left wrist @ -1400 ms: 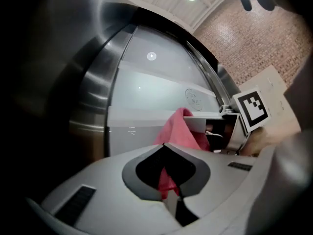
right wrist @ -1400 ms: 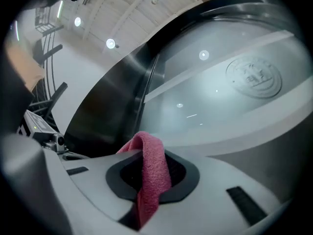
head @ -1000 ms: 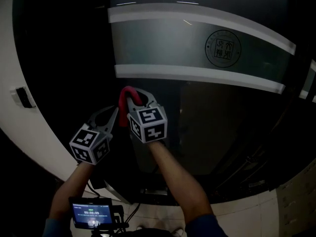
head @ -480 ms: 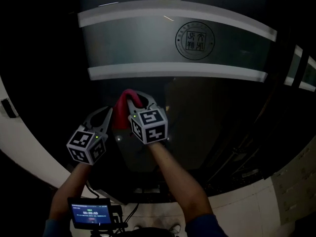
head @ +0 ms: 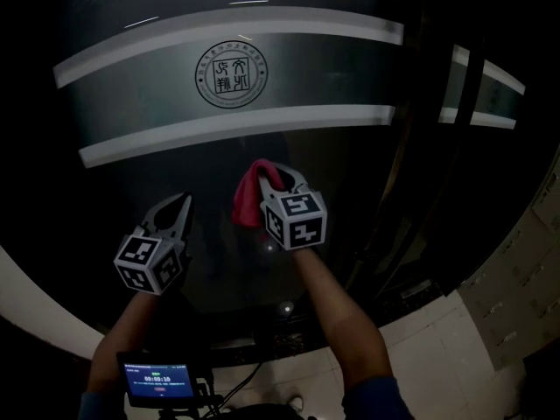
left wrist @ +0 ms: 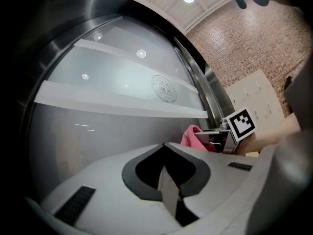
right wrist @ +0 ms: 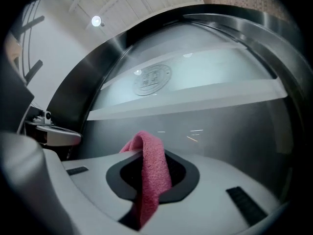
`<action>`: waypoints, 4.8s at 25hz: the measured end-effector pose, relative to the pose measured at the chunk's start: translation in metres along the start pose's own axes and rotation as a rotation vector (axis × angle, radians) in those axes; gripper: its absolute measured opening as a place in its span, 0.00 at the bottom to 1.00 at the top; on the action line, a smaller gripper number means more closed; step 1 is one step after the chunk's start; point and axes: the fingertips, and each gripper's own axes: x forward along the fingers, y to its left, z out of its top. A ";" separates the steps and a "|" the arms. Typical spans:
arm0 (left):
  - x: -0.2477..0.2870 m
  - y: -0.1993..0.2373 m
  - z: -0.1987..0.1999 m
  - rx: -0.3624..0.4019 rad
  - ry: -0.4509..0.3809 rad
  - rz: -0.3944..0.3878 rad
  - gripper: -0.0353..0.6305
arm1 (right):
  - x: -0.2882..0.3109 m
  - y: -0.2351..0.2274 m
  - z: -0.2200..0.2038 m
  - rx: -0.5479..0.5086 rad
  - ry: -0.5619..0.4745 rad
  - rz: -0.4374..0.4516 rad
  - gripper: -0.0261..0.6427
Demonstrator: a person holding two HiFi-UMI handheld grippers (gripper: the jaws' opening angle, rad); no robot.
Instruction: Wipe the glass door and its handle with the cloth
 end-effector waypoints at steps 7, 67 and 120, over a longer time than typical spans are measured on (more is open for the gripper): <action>0.053 -0.076 -0.001 -0.003 -0.002 -0.056 0.07 | -0.064 -0.135 0.010 -0.011 0.015 -0.157 0.09; 0.280 -0.602 0.152 -0.057 -0.200 -0.267 0.07 | -0.393 -0.428 0.160 -0.059 -0.126 0.015 0.09; 0.575 -0.739 0.173 0.085 -0.038 -0.009 0.07 | -0.382 -0.925 0.251 -0.102 -0.214 0.040 0.09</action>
